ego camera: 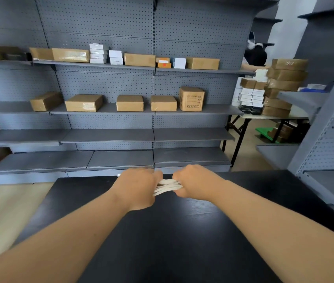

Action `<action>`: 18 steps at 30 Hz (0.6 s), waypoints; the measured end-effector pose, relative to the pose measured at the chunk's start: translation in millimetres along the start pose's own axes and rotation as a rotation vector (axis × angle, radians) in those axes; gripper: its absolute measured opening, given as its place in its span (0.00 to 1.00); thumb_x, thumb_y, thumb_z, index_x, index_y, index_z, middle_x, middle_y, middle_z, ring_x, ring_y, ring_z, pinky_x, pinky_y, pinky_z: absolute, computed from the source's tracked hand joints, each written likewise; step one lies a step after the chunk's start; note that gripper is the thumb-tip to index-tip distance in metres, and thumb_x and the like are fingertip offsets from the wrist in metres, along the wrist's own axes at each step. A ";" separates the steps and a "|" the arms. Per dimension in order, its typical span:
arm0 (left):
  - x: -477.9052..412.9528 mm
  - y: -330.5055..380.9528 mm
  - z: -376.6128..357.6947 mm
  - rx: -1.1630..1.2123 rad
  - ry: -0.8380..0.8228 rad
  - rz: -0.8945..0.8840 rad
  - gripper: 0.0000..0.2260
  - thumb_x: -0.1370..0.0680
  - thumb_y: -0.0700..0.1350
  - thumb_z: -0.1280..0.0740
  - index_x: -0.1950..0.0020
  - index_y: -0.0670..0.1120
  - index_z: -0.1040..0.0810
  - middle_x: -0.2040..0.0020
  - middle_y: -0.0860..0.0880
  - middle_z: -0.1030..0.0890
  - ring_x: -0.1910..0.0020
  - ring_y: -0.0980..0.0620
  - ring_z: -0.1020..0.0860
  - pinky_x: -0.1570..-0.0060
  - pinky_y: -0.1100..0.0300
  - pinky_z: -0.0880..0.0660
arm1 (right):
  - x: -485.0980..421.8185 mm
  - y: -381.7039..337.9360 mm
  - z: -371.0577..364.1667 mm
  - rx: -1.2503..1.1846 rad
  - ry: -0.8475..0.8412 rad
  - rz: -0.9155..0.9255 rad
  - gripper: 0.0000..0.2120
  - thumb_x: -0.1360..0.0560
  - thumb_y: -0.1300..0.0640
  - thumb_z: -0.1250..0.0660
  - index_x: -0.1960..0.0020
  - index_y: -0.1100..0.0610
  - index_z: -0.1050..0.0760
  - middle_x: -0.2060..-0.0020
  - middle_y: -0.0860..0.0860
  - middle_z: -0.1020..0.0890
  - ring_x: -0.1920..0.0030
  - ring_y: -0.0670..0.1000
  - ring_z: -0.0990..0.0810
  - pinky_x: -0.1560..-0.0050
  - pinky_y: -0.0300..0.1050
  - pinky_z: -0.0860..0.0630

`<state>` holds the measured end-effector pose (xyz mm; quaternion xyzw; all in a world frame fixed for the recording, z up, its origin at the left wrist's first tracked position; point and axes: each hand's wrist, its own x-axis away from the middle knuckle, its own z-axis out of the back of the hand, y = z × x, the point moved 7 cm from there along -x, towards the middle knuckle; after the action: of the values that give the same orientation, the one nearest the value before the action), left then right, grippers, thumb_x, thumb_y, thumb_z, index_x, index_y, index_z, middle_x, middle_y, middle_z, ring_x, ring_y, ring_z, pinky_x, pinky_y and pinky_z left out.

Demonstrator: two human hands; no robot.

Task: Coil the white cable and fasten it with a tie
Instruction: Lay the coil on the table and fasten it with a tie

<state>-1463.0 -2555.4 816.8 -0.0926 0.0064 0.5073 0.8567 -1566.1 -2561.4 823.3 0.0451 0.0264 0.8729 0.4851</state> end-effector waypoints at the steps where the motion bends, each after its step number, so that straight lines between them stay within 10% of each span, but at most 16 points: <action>1: -0.4 3.8 -2.0 0.026 -0.012 0.015 0.07 0.27 0.43 0.40 0.49 0.48 0.32 0.54 0.50 0.23 0.60 0.46 0.27 0.64 0.56 0.34 | 3.5 3.6 -2.0 -0.011 -0.003 -0.001 0.05 0.27 0.54 0.39 0.58 0.56 0.31 0.68 0.51 0.28 0.64 0.55 0.29 0.70 0.44 0.36; 13: -18.2 55.1 -21.7 -0.056 -0.215 -0.052 0.07 0.22 0.40 0.46 0.45 0.43 0.33 0.60 0.46 0.29 0.63 0.45 0.29 0.66 0.54 0.35 | 38.4 29.1 -24.9 0.217 0.175 0.023 0.23 0.29 0.41 0.36 0.42 0.56 0.31 0.47 0.51 0.24 0.45 0.55 0.27 0.44 0.49 0.33; 18: -18.5 64.7 -30.1 -0.048 -0.285 -0.081 0.10 0.21 0.41 0.46 0.41 0.44 0.32 0.52 0.44 0.23 0.58 0.43 0.25 0.63 0.55 0.34 | 44.4 31.3 -56.6 -0.001 0.064 -0.061 0.34 0.34 0.39 0.30 0.36 0.53 0.38 0.45 0.50 0.24 0.46 0.56 0.24 0.50 0.49 0.29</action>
<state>-1525.9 -2546.1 779.3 -0.0405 -0.1311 0.4805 0.8662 -1621.8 -2540.3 772.1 0.0159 0.0428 0.8586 0.5105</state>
